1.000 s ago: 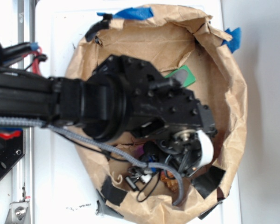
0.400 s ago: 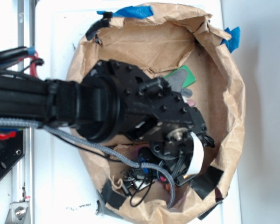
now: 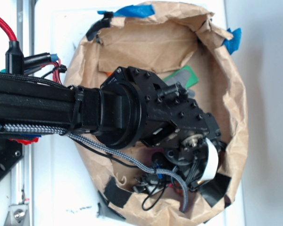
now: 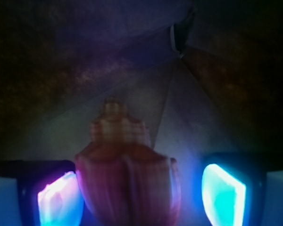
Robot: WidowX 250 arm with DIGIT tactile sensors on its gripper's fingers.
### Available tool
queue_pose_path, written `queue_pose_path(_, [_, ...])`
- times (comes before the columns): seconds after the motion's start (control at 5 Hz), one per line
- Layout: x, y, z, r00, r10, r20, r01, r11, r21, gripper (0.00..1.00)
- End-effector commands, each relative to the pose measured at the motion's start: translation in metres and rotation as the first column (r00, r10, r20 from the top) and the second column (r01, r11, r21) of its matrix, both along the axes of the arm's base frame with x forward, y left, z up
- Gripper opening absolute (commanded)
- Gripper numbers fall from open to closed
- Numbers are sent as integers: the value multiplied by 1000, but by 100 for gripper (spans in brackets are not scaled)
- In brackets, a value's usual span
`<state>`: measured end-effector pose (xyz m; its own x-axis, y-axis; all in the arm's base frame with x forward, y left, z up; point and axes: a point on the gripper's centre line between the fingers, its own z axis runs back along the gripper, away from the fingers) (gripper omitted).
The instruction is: Grab the shell.
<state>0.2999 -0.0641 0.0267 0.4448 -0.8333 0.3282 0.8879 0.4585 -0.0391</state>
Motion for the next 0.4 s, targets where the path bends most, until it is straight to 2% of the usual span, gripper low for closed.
queue_pose_path(0.0, [-16,-15,5,999,19,26,-18,1000,-19,0])
queue_pose_path(0.2, [-42,-9,27,994,108,5,-108,994,-35,0])
